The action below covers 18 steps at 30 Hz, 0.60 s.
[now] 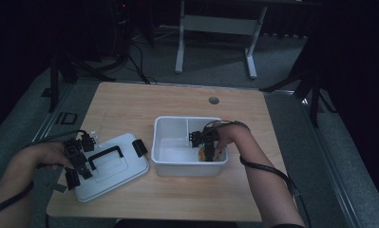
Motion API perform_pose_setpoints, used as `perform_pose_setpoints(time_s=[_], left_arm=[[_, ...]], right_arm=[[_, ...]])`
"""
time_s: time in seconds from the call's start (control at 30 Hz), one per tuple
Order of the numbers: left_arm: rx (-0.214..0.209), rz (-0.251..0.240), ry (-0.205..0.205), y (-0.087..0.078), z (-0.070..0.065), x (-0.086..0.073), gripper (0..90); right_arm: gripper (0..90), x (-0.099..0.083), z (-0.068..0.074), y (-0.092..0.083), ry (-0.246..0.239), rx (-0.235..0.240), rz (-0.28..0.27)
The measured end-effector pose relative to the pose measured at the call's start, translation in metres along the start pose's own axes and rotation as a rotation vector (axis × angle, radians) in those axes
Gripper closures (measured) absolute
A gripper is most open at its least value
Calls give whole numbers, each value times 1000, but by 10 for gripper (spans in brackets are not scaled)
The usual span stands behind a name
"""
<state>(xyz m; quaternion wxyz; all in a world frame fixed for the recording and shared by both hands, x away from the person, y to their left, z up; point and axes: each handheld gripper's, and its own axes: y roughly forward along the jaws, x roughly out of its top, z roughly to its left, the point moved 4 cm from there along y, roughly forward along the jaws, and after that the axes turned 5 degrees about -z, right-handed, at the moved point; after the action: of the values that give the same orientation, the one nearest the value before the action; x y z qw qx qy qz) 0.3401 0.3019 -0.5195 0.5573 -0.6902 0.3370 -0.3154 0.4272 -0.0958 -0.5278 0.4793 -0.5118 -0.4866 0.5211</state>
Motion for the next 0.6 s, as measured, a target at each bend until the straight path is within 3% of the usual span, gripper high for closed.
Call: perform_pose_setpoints(time_s=[0.47, 0.6], left_arm=[[6, 2, 2, -2, -1, 1, 247], [7, 7, 8, -1, -1, 1, 247]], right_arm=[[112, -4, 2, -32, -1, -52, -59], [112, -8, 5, -51, -11, -82, -101]])
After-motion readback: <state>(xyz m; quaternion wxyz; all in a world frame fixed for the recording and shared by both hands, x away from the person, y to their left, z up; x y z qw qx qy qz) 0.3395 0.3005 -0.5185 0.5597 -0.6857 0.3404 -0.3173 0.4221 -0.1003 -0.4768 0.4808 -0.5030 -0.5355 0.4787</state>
